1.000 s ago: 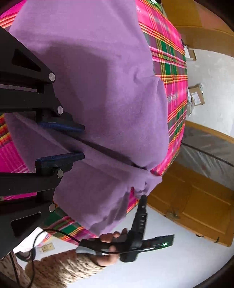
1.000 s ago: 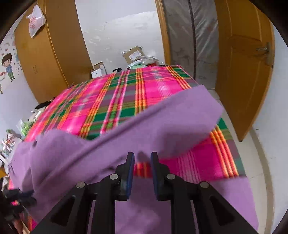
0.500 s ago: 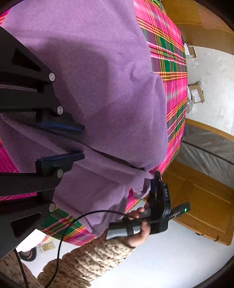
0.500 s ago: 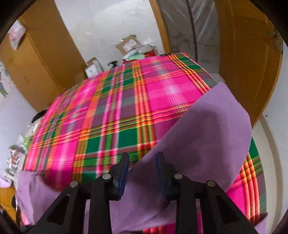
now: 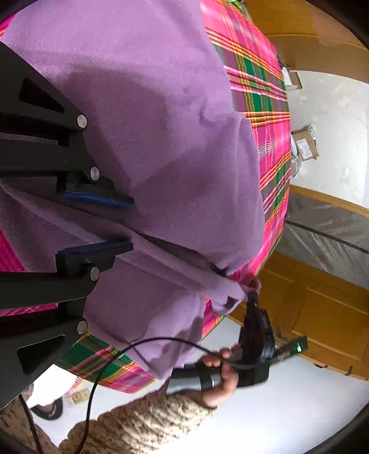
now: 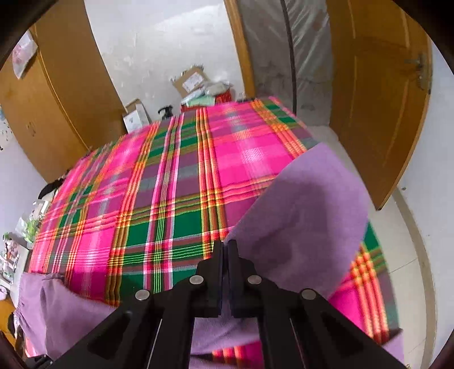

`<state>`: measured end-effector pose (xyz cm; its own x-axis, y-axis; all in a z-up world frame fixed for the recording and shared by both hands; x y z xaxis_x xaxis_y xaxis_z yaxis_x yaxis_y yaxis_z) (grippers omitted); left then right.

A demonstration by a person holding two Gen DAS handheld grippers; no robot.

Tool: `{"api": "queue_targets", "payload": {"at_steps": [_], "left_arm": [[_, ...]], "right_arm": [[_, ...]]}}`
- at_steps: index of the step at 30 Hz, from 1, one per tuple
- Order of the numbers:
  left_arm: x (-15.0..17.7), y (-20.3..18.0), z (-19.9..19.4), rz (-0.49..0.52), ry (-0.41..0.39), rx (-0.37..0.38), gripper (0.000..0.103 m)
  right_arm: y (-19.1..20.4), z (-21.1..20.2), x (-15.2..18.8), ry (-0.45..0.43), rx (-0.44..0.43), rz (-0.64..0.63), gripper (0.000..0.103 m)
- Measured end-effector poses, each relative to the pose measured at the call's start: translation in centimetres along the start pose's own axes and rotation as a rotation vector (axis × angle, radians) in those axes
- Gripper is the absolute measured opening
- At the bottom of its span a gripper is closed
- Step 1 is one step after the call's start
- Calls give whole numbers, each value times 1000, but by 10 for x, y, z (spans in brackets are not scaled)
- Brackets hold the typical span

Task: Fold clothes

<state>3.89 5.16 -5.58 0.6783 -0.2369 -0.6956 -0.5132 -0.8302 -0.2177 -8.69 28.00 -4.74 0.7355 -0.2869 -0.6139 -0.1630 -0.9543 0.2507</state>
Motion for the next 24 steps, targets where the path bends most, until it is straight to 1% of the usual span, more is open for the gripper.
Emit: {"api": "queue_targets", "payload": {"at_steps": [6, 9, 14, 15, 16, 17, 20, 24], "left_arm": [[-1, -8, 3, 92, -2, -85, 24], [-1, -10, 2, 107, -1, -98, 24], [-2, -13, 0, 111, -18, -72, 23], [-3, -14, -2, 111, -23, -65, 13], [-3, -15, -3, 111, -28, -58, 9], [-4, -16, -4, 110, -33, -51, 7], [-8, -24, -13, 122, -67, -36, 5], [-11, -37, -22, 150, -92, -21, 5]], "right_arm": [[-11, -46, 10, -87, 1, 23, 3], [-20, -64, 19, -119, 13, 36, 3], [-37, -84, 40, -151, 18, 77, 3], [-40, -87, 44, -158, 20, 83, 3], [-44, -90, 48, -164, 22, 88, 3], [-47, -91, 50, -170, 22, 93, 3], [-55, -96, 54, -196, 15, 114, 3], [-59, -114, 58, -253, 9, 129, 2]]}}
Point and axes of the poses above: each gripper's, at about its wrist camera, not at the fingertips, and z roughly the way its jaws point, y to its left, x to its underside, the point moved 8 cm from there along z, roughly the way its jaws point, and after that the axes turned 5 degrees about z, right-handed, at the moved point
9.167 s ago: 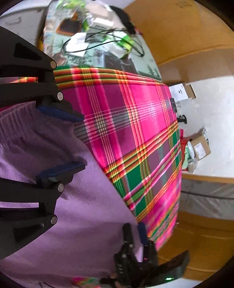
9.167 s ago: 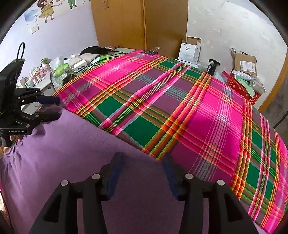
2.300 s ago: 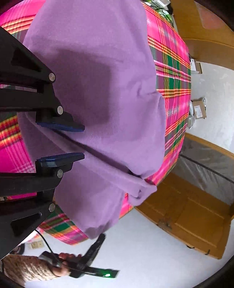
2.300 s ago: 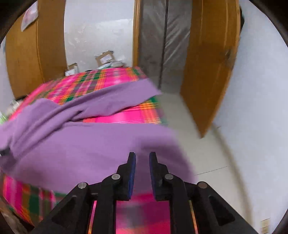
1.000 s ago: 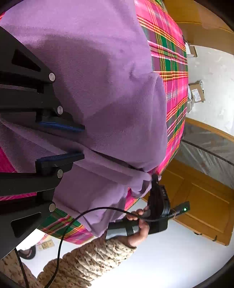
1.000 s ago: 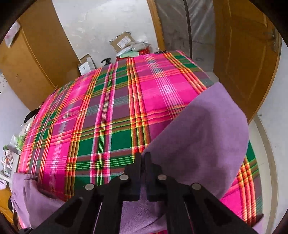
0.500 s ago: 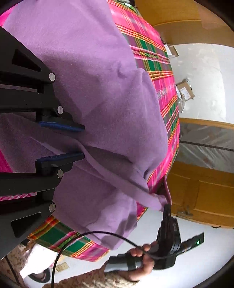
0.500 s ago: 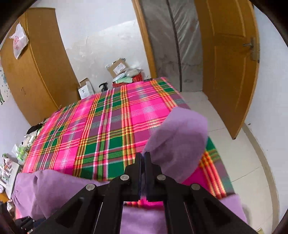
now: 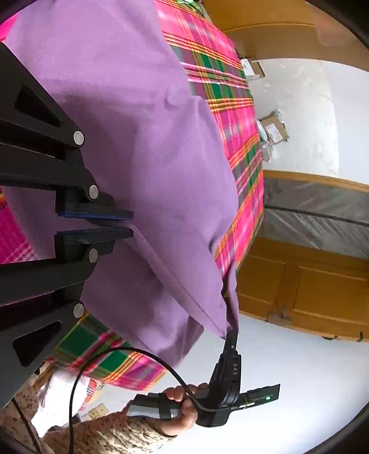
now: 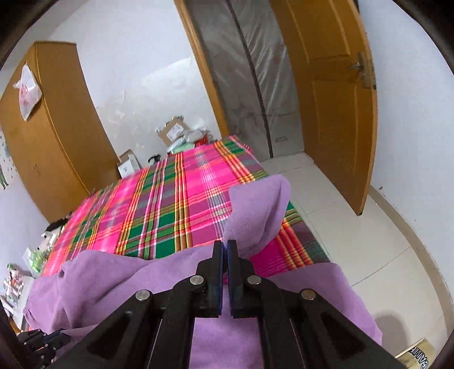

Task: Fold clothes

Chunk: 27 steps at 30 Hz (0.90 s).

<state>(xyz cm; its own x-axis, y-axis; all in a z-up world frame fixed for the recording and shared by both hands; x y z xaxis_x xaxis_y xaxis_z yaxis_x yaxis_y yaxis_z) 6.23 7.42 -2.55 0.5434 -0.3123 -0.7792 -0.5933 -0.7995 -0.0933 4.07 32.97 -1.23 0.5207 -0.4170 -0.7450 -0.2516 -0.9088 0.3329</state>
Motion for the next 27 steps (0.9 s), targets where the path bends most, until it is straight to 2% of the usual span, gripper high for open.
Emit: {"api": "queue_targets", "payload": {"at_steps": [6, 11, 18, 22, 27], "left_arm": [[-1, -17, -13, 24, -19, 30, 5], [6, -29, -18, 43, -6, 33, 5], [25, -32, -1, 37, 74, 29, 5], [26, -34, -5, 47, 65, 27, 5], [29, -33, -2, 48, 76, 20, 5]], "right_arm": [[-5, -34, -1, -71, 8, -9, 2], [-14, -55, 14, -95, 24, 3, 2], [-48, -47, 51, -28, 78, 42, 3], [-59, -46, 61, -19, 72, 79, 3], [-58, -51, 65, -31, 82, 46, 2]]}}
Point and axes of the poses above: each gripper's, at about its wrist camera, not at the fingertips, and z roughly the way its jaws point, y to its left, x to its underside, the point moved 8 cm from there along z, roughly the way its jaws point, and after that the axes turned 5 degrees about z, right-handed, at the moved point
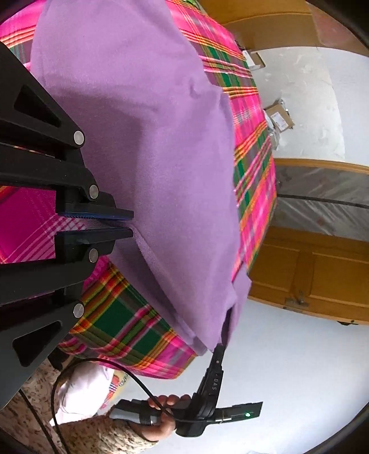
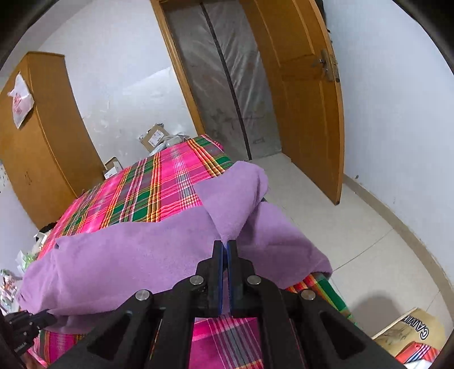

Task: Fold clothes

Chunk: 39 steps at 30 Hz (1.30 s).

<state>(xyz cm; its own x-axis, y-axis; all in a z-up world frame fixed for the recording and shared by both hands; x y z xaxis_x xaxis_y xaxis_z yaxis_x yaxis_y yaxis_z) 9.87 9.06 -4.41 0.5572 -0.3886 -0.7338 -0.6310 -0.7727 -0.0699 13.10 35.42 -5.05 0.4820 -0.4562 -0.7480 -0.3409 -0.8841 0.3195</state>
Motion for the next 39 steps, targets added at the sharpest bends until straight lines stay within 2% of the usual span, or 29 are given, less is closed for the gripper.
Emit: {"api": "queue_targets", "payload": {"at_steps": [6, 10, 15, 18, 20, 22, 24, 26, 31, 35, 38, 39], "left_arm": [[7, 5, 12, -17, 41, 1, 5], [8, 5, 14, -15, 57, 3, 6], [4, 4, 9, -45, 73, 60, 6], [-2, 3, 1, -83, 48, 125, 6], [-10, 3, 0, -94, 30, 139, 10], [-18, 3, 1, -91, 16, 137, 10], [-24, 4, 7, -87, 19, 123, 10], [-29, 4, 15, -94, 25, 121, 10], [-34, 2, 38, -126, 70, 137, 10], [-32, 1, 45, -126, 86, 140, 10], [-32, 2, 49, -135, 93, 139, 10], [-31, 2, 50, -136, 95, 139, 10]], "right_arm": [[-10, 16, 20, 74, 24, 8, 3], [-12, 18, 26, 85, 46, -28, 3], [-16, 10, 24, 90, 62, -60, 6], [-19, 4, 19, 79, 64, -77, 8], [-17, 3, 13, 64, 66, -102, 8], [-11, 6, 6, 60, 66, -139, 13], [-3, 13, 0, 61, 65, -184, 29], [9, 23, -6, 65, 59, -243, 33], [34, 55, -16, 95, 75, -382, 36], [43, 83, -18, 132, 154, -486, 37], [42, 94, -24, 131, 189, -503, 36], [41, 96, -27, 131, 186, -490, 32]]}}
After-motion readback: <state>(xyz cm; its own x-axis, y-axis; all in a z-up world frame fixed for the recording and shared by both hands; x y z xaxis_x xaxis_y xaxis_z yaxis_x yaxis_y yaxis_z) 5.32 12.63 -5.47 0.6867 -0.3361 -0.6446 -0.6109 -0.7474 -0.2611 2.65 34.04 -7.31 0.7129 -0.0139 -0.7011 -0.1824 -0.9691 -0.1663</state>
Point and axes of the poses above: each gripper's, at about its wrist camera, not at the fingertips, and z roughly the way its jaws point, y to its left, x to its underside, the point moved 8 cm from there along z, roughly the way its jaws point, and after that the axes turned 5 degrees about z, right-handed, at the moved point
